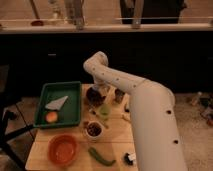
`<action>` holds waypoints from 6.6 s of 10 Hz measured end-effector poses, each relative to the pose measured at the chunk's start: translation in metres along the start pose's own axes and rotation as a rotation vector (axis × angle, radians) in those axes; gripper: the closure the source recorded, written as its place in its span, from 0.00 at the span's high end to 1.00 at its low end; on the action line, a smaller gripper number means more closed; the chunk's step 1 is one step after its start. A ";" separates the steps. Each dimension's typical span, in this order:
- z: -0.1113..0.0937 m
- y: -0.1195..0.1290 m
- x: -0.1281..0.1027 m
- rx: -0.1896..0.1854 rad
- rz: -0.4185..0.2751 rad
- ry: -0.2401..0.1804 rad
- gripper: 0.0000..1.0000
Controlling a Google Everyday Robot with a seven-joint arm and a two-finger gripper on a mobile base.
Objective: Wipe purple bowl with sponge
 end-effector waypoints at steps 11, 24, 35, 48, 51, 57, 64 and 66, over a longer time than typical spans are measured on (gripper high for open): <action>-0.001 0.007 -0.001 -0.020 -0.046 -0.039 0.00; -0.006 0.011 -0.022 -0.061 -0.091 -0.148 0.00; 0.011 0.022 -0.011 -0.149 -0.125 -0.111 0.00; 0.012 0.038 -0.018 -0.188 -0.211 -0.106 0.00; 0.022 0.026 -0.017 -0.200 -0.196 -0.086 0.00; 0.013 0.014 -0.038 -0.172 -0.231 -0.074 0.00; -0.001 0.036 -0.049 -0.161 -0.348 -0.049 0.00; 0.002 0.035 -0.044 -0.171 -0.339 -0.044 0.00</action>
